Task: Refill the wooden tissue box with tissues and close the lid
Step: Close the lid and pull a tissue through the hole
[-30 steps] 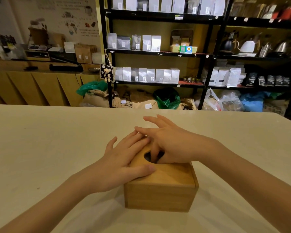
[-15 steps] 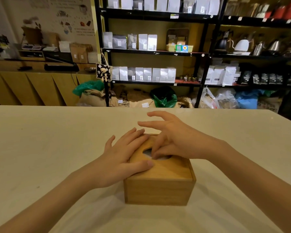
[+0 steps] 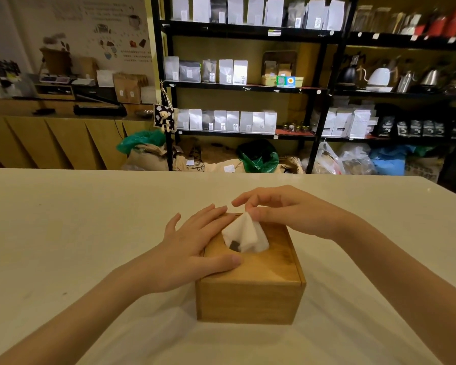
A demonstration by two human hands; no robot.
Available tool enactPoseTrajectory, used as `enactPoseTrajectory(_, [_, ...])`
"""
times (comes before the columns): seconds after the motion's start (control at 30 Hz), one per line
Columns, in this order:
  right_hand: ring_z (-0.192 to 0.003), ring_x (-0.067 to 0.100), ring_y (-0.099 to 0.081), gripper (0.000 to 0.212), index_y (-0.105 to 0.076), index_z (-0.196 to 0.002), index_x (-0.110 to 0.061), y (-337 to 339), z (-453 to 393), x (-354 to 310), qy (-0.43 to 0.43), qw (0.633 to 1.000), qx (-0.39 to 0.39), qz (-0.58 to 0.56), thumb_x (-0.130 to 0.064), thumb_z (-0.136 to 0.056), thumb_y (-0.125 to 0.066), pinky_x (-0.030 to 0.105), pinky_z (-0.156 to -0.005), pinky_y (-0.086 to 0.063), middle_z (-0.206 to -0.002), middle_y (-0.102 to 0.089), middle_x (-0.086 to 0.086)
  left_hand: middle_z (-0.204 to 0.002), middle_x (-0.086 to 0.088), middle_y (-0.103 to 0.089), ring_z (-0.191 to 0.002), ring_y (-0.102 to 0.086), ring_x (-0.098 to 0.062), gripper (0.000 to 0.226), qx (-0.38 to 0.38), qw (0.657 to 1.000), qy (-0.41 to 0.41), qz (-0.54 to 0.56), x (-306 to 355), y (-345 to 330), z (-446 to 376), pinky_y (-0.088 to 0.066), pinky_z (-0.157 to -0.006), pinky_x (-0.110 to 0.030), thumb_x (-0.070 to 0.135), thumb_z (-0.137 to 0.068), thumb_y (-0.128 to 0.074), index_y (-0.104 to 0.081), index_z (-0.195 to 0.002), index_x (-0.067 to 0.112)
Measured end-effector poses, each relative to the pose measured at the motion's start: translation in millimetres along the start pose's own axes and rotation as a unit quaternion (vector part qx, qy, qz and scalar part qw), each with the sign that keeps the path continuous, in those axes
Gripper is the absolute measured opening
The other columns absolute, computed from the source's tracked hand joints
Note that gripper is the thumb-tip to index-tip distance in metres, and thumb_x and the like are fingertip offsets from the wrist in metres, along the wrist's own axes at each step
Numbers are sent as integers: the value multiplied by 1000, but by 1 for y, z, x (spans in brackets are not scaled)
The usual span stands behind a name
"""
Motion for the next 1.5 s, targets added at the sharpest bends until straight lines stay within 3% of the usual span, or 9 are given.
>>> enactPoseTrajectory(0.2, [-106,11,-58,15,-61,-92,-26,0,-1,2,-24,998,23,-51,-26,-92,-46,26,-90,-49,-113,-62,-14,-116,37,-31,-112,-30,13,65,67,997,-21,-20,10,24,-5,2,-113,-34,71,-61,-47,-27,-120,55])
enactPoseTrajectory(0.33, [-92,2,-61,14,-62,-90,-30,0,1,3,-27,997,39,-69,-27,-91,-48,17,-80,-50,-101,-65,-10,-90,34,-53,-87,-52,19,29,159,982,-66,72,17,38,-11,-39,-78,2,31,-75,-68,-54,-93,48])
enactPoseTrajectory(0.57, [-97,1,-55,9,-59,-81,-29,8,11,5,-10,978,204,-40,-39,-82,-59,18,-84,-44,-103,-59,-17,-69,25,-60,-78,-56,16,16,292,945,-88,115,21,48,-13,-43,-66,1,28,-76,-65,-61,-69,41])
enactPoseTrajectory(0.83, [-109,11,-44,33,-68,-68,-20,-20,31,-19,72,910,278,299,-50,-73,-55,25,-86,-32,-110,-61,-5,-63,19,-66,-71,-60,8,12,244,938,-49,241,10,42,-21,-48,-61,-5,25,-80,-62,-67,-71,29])
enactPoseTrajectory(1.0, [-107,4,-39,12,-62,-77,-19,-8,31,-15,56,951,285,111,-26,-85,-56,12,-87,-29,-106,-52,-13,-69,27,-67,-69,-59,13,2,214,924,-45,312,11,42,-20,-47,-59,-5,25,-78,-64,-65,-78,27])
enactPoseTrajectory(1.17, [-96,0,-43,18,-63,-79,-18,8,23,-18,16,966,258,1,-16,-88,-46,18,-80,-36,-93,-48,-24,-103,27,-60,-99,-54,10,61,84,973,-70,203,26,35,-15,-46,-76,-10,48,-56,-77,-45,-108,52])
enactPoseTrajectory(1.33, [-90,6,-50,26,-65,-81,-19,13,20,-16,13,975,216,-40,-32,-73,-45,21,-71,-38,-96,-55,-15,-85,21,-63,-89,-60,0,15,309,927,-115,179,34,46,-8,-53,-69,-18,28,-80,-62,-61,-88,41])
enactPoseTrajectory(1.4, [-93,7,-53,23,-60,-80,-28,15,27,-11,15,972,225,-69,-45,-69,-50,25,-78,-43,-97,-58,-11,-80,9,-70,-81,-63,-6,11,320,911,-97,241,29,51,-8,-52,-68,-22,28,-82,-58,-66,-79,35])
enactPoseTrajectory(1.5, [-98,3,-54,54,-52,-106,-36,2,36,-6,-12,983,182,-16,-62,-59,-62,18,-78,-45,-106,-56,-17,-69,8,-73,-72,-64,-2,16,297,903,-82,300,23,52,-10,-51,-62,-14,25,-83,-56,-67,-73,31])
Point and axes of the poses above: each hand's wrist, its own z-axis away from the middle knuckle, its own y-axis out of the back of the hand, x = y × z, the point moved 5 cm from there along -z, towards the middle knuckle
